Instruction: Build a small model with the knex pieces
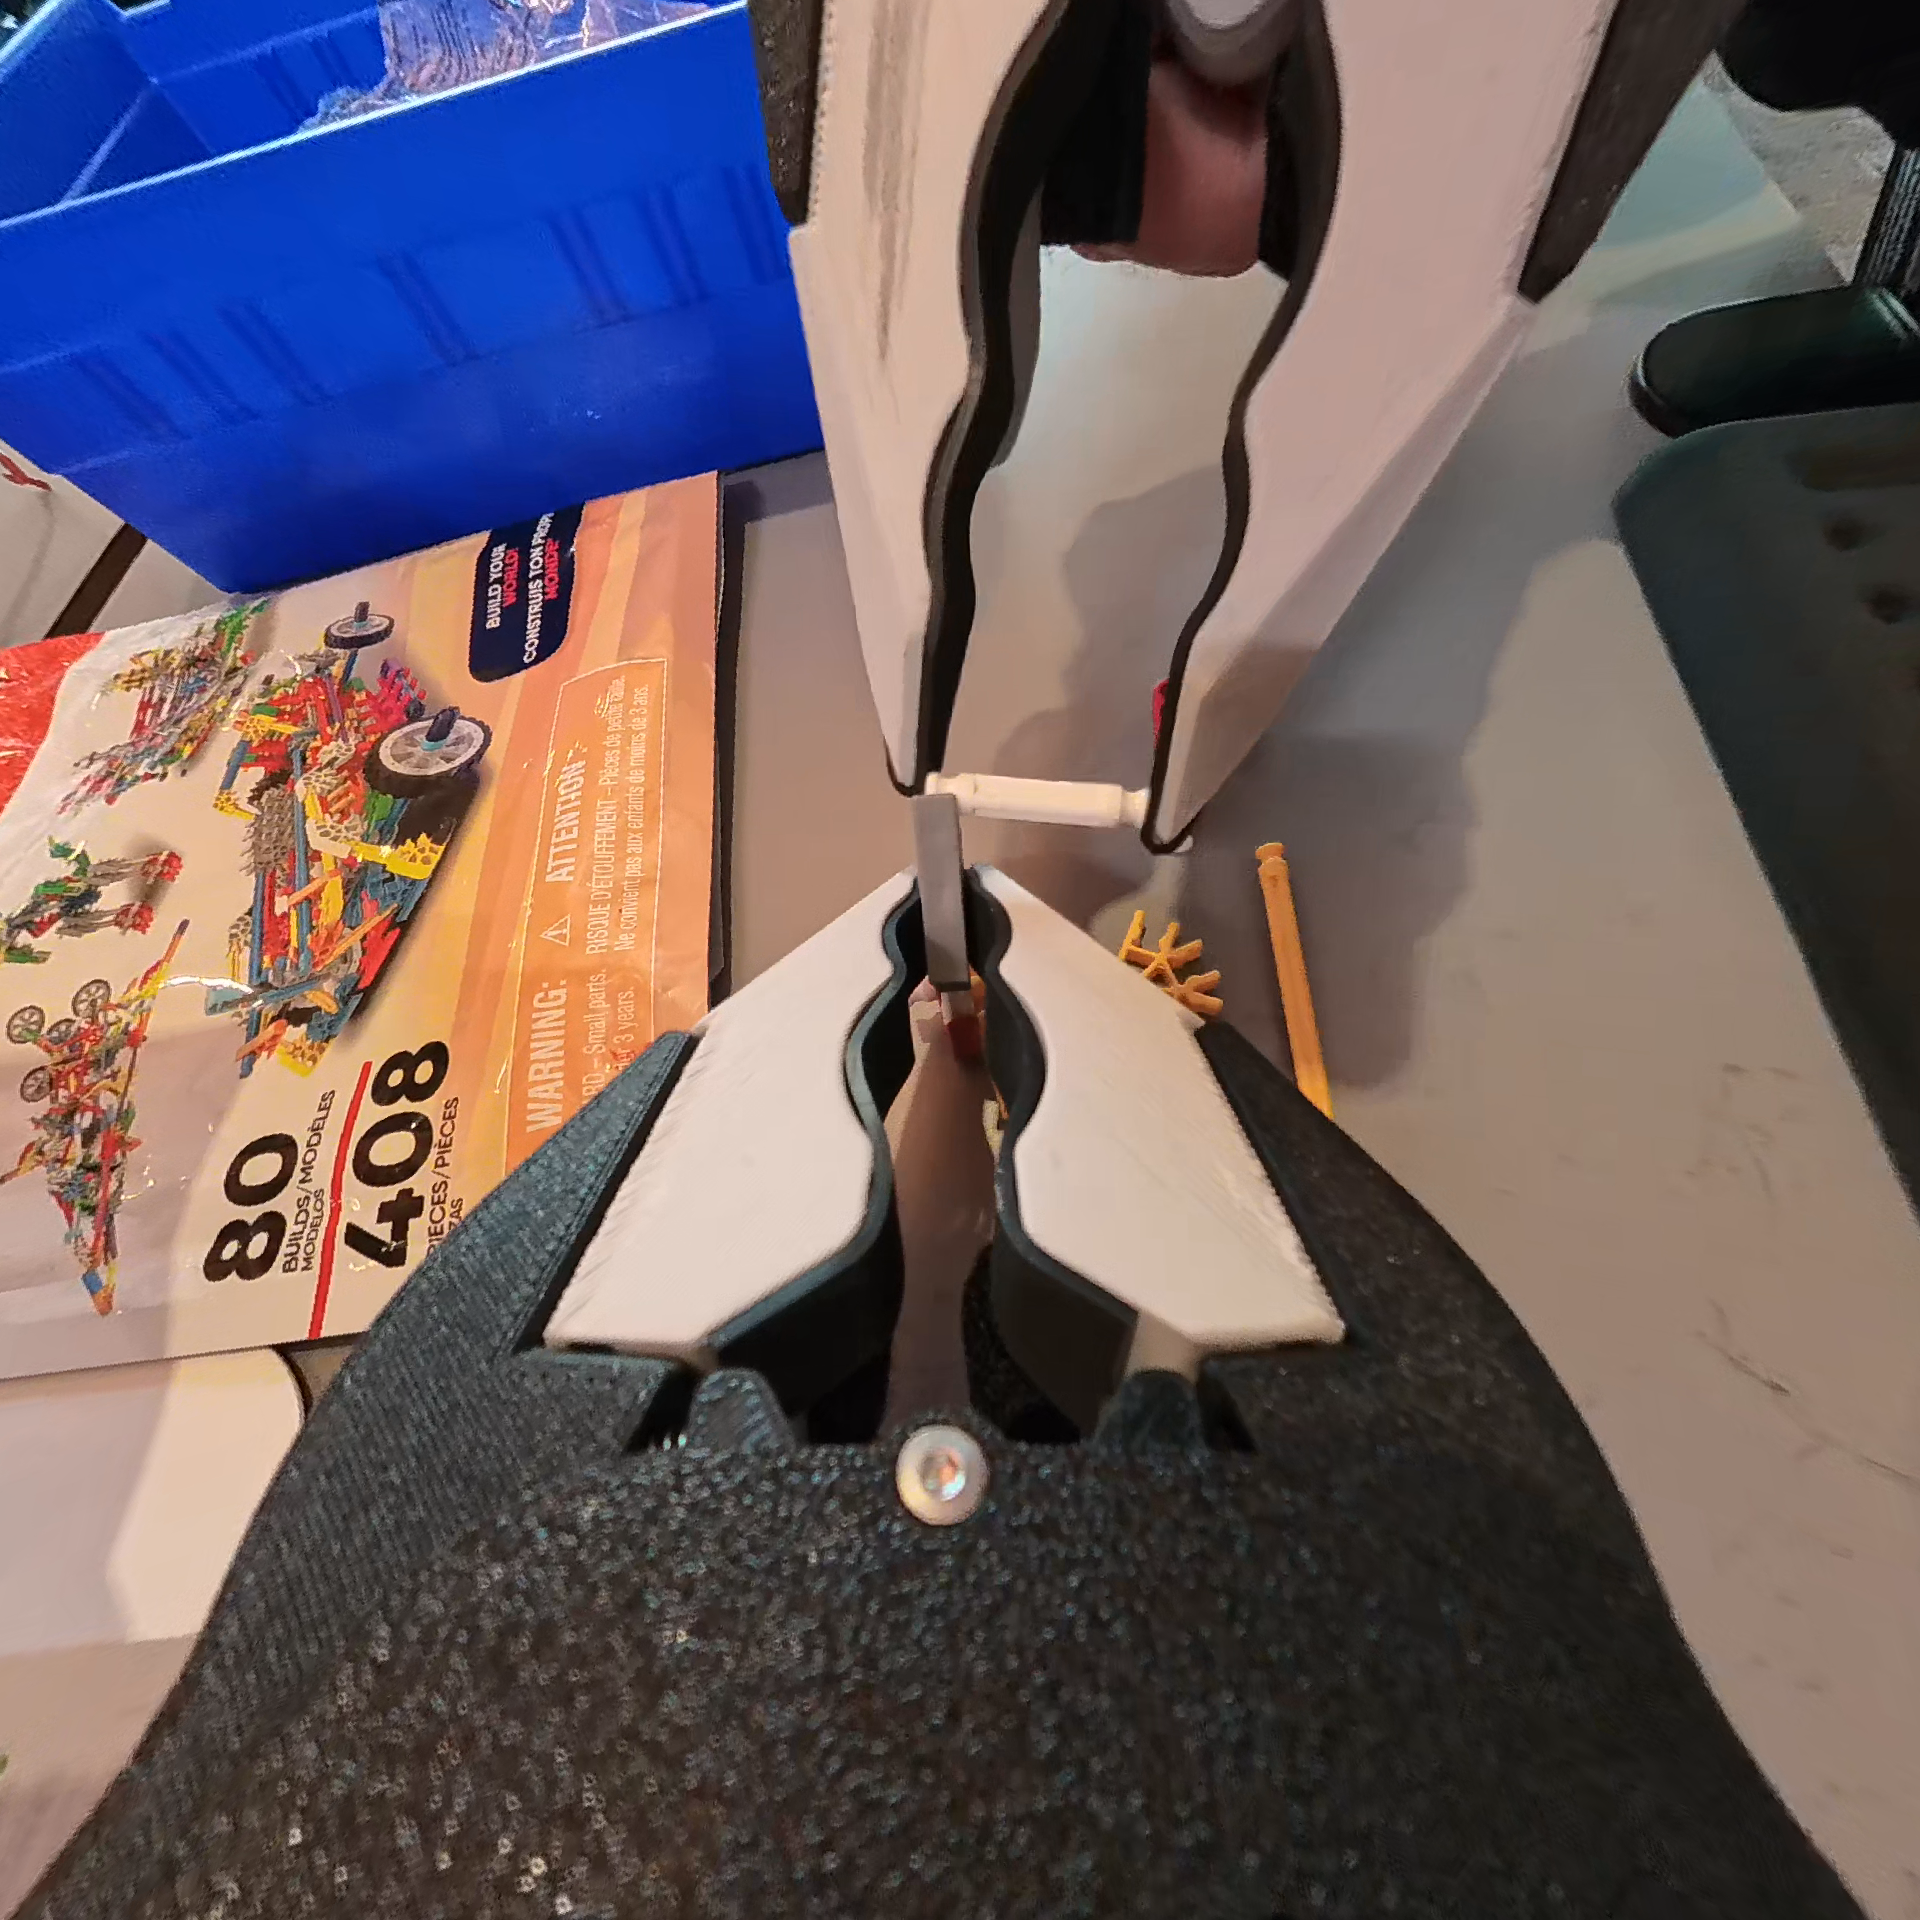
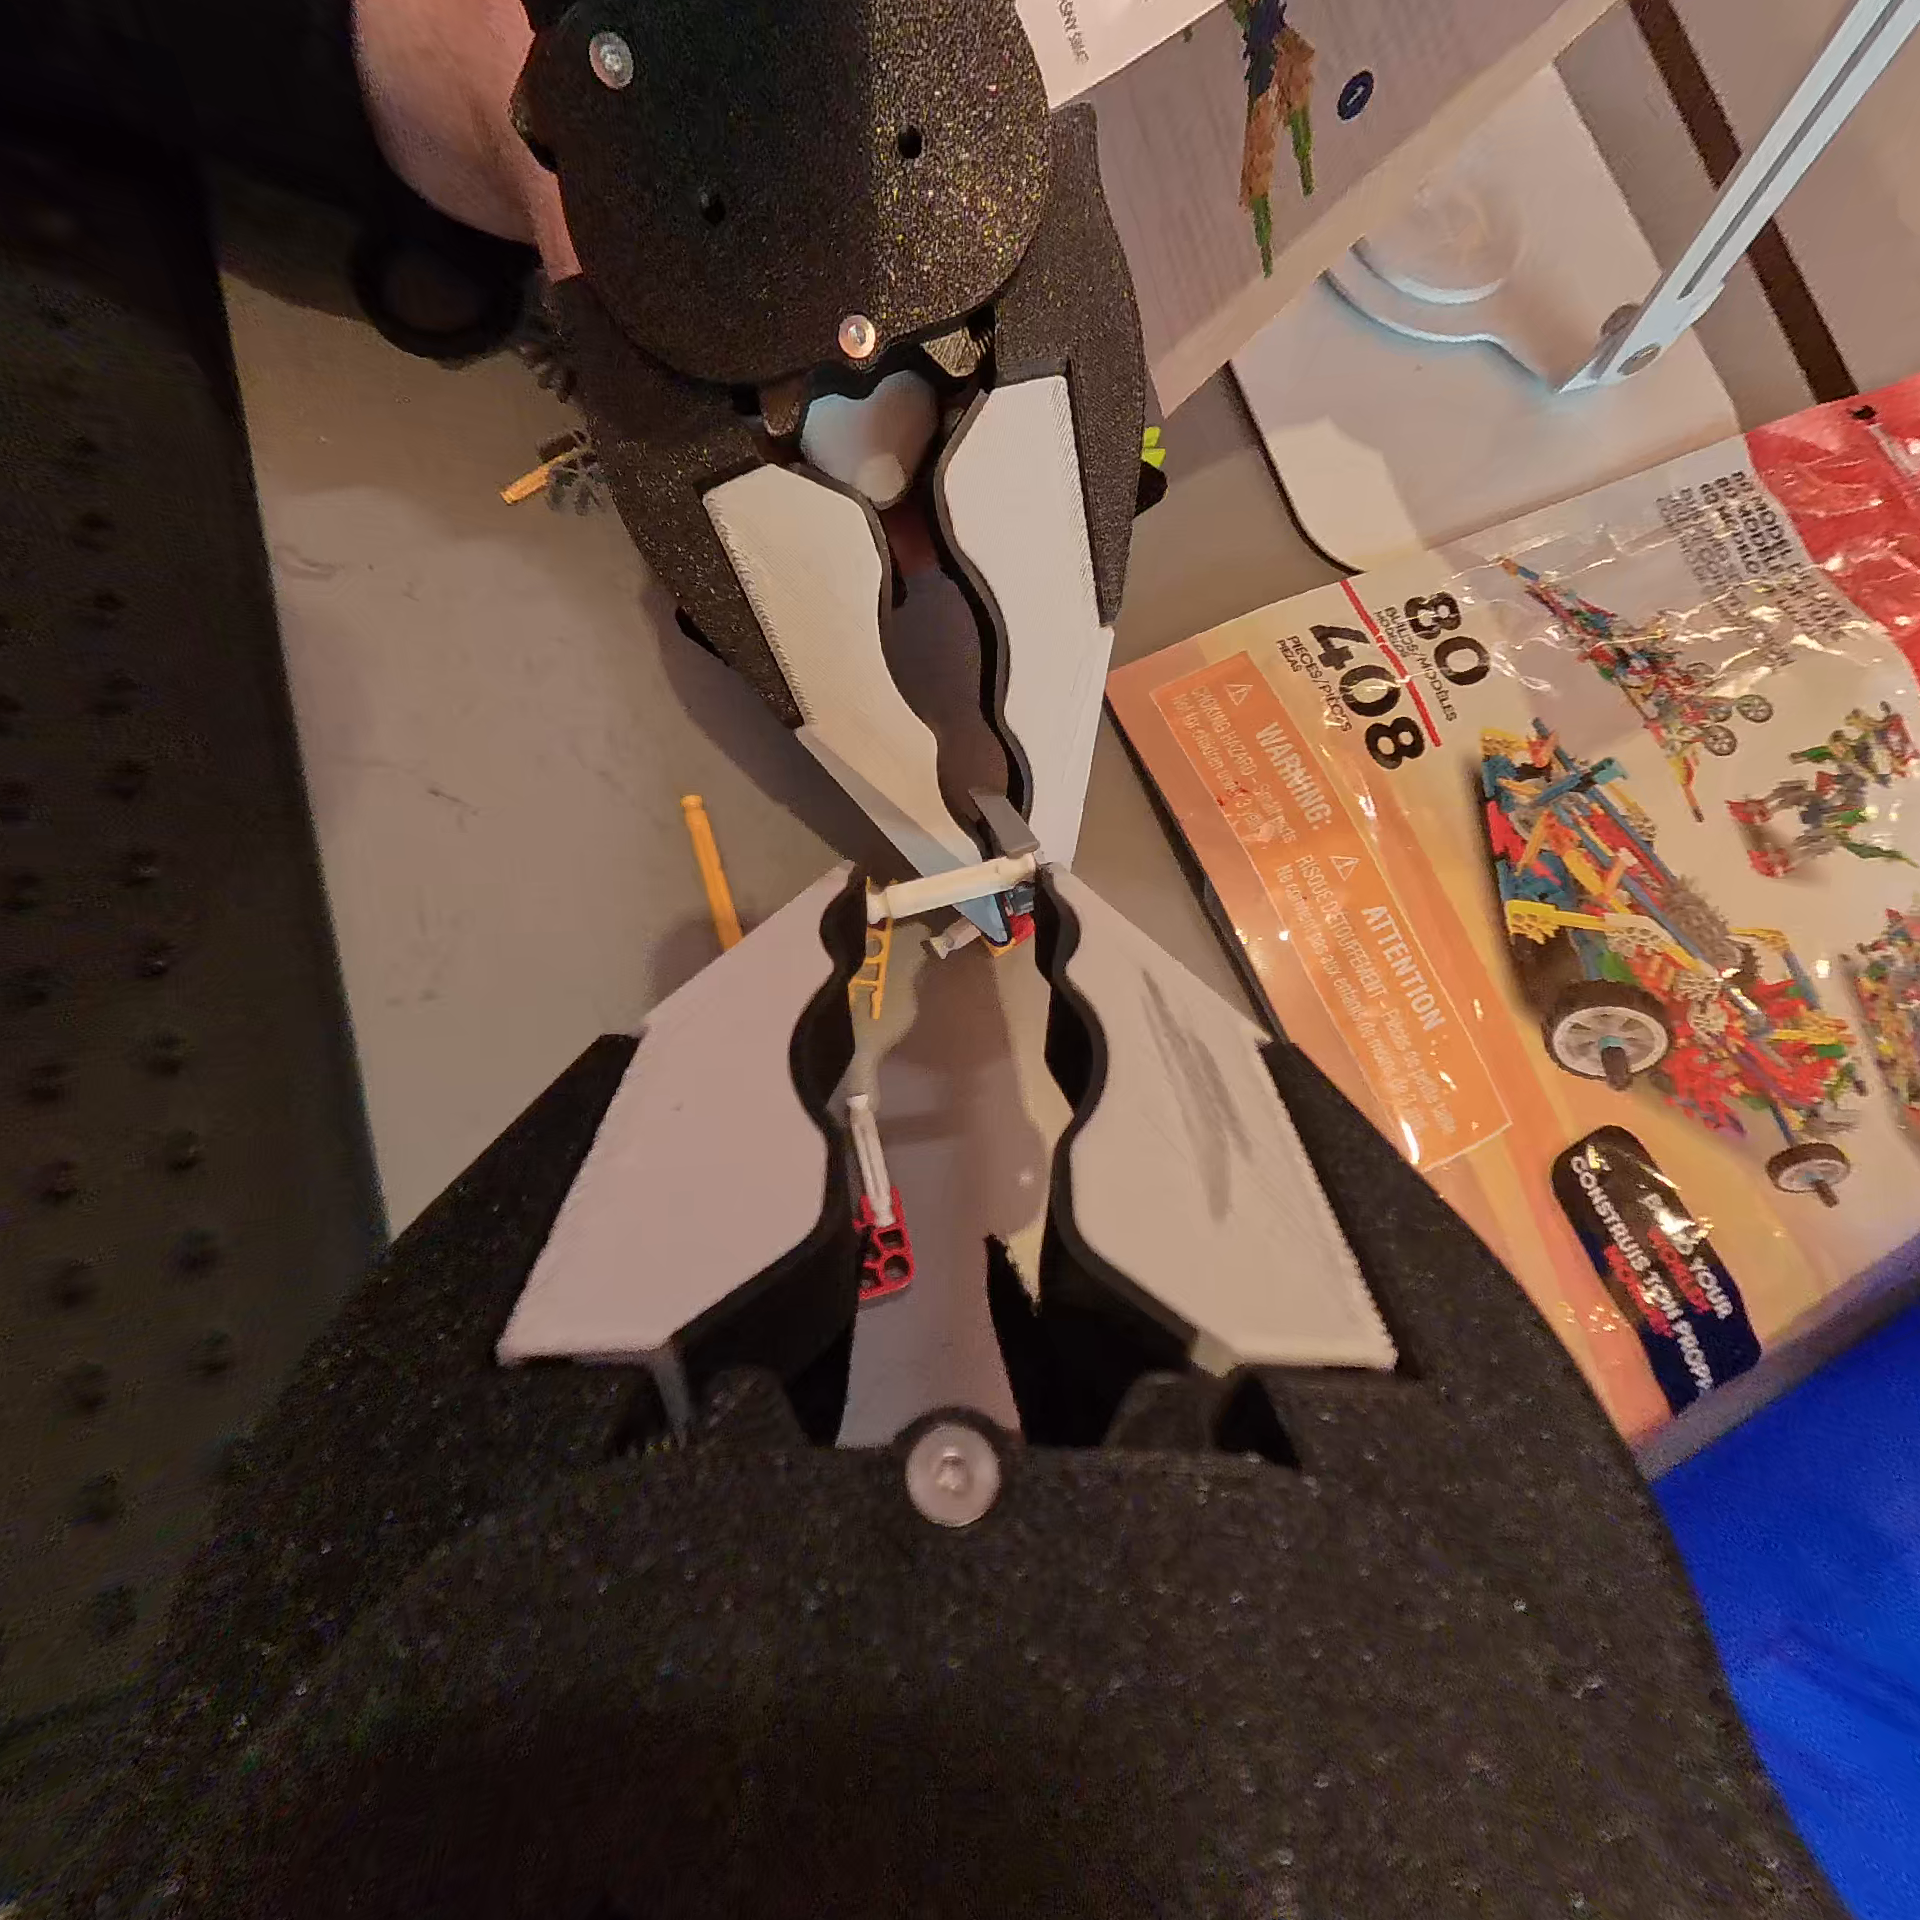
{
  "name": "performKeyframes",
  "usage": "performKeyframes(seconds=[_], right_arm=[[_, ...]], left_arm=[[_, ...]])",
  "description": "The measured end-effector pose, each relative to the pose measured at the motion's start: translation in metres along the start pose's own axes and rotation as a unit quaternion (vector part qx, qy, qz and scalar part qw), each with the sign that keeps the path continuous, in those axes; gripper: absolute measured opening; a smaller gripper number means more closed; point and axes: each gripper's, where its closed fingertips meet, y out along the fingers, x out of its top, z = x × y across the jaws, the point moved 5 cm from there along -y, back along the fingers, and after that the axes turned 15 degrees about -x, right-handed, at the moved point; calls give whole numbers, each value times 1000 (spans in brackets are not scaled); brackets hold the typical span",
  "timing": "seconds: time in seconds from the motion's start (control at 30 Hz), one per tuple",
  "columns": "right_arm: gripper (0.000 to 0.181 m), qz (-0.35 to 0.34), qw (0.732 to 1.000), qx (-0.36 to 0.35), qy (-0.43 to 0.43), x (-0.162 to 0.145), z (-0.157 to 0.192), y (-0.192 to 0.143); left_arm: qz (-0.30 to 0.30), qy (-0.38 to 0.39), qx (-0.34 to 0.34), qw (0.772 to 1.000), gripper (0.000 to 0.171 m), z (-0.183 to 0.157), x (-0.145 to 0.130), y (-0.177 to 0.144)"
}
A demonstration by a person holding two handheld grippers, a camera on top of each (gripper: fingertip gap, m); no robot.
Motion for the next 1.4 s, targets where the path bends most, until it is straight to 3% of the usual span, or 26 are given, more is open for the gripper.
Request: performKeyframes(seconds=[0.07, 0.1, 0.23, 0.37, 0.6, 0.73, 0.93, 1.4], right_arm=[[31, 0, 1000, 15, 13, -1, -1, -1], [6, -2, 1000, 11, 17, -2, -3, -2], [6, -20, 999, 42, 19, -1, 3, -5], [7, 13, 1000, 9, 15, -7, 1, 4], [5, -12, 998, 9, 64, -11, -2, -6], [5, 33, 996, 25, 76, -29, 2, 4], [11, 107, 994, -6, 11, -51, 11, 27], [9, 107, 992, -60, 6, -54, 7, 21]], left_arm=[[1, 0, 0, 1000, 4, 0, 0, 1], [1, 2, -6, 1000, 5, -2, 0, 1], [7, 8, 9, 1000, 5, 0, 2, 2], [4, 1, -1, 1000, 5, 0, 1, 1], [5, 6, 2, 1000, 5, -1, 2, 2], [8, 7, 6, 1000, 5, -1, 2, 1], [8, 7, 8, 1000, 5, 0, 2, 1], [11, 11, 15, 1000, 5, -1, 2, 2]])
